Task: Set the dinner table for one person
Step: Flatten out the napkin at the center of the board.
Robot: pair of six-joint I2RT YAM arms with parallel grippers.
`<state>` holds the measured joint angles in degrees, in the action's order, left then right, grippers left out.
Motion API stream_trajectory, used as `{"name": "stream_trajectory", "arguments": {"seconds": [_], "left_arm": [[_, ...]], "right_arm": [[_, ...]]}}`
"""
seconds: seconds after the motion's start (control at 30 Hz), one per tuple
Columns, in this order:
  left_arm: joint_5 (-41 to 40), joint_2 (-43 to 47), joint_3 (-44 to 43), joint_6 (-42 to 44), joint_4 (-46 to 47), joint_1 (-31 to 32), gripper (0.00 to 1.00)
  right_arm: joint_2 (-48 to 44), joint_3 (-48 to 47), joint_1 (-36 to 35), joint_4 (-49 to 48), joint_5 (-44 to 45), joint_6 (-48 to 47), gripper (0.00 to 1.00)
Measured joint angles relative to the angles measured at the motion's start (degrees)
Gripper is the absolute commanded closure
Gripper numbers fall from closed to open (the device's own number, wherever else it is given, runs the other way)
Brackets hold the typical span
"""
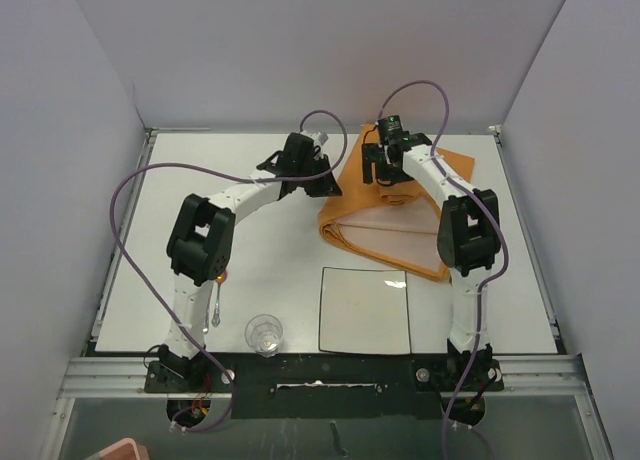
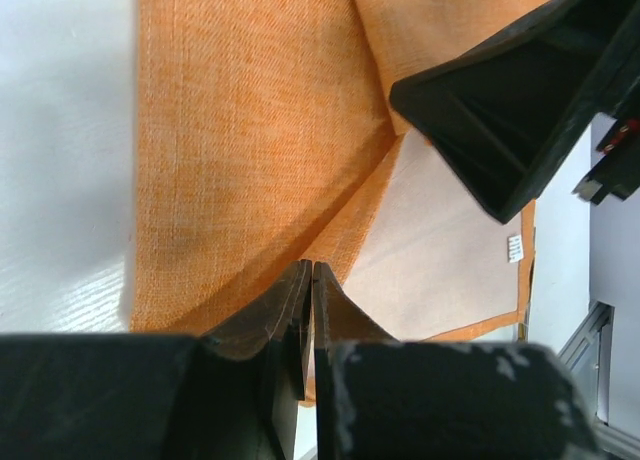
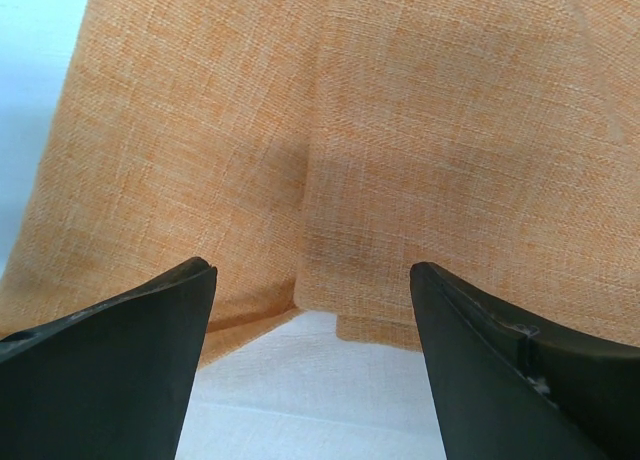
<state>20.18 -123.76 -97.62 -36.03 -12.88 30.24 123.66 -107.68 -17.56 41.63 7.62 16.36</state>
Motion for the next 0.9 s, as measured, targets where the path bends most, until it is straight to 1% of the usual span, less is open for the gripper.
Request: {"name": "stream_trajectory", "arguments": {"seconds": [0.13,0.33,0.53,0.57,0.63,0.67,0.7,0.9], "left_arm": [[0.0,0.0,1.9,0.0,0.1,0.1,0.97],[-0.2,-0.2,5.6,0.1,0.2,0.3,0.97],[-0.3,-1.3,6.8,0.5,0.0,0.4,0.98],[-0.3,-1.3,7.0,0.5,0.1,0.4,0.98],[-0.2,-1.3,7.3,0.6,0.3,0.4,0.98],[-0.2,-1.3,7.8,0.5,0.5,0.4,0.98],[-0.2,-1.3,8.3,0.5,0.7,0.4,0.99],[0.6,-0.5,13.7,-0.3,4.5,0.8,0.99]], "right_arm": [[0.8,0.0,0.0,0.1,1.5,-0.2,0.2],[4.3,0.0,0.3,0.6,2.8,-0.4,0.2],[7.1,-1.8,0.3,2.1,3.7,-0.3,0.22],[7.4,-2.3,0.3,2.2,3.9,-0.3,0.3],[8.0,-3.4,0.3,2.6,4.5,-0.5,0.69],[8.2,-3.8,0.3,2.7,5.1,-0.7,0.95],[8.2,-3.9,0.3,2.8,5.7,-0.9,1.0],[8.2,-3.9,0.3,3.5,9.6,0.6,1.0]]}}
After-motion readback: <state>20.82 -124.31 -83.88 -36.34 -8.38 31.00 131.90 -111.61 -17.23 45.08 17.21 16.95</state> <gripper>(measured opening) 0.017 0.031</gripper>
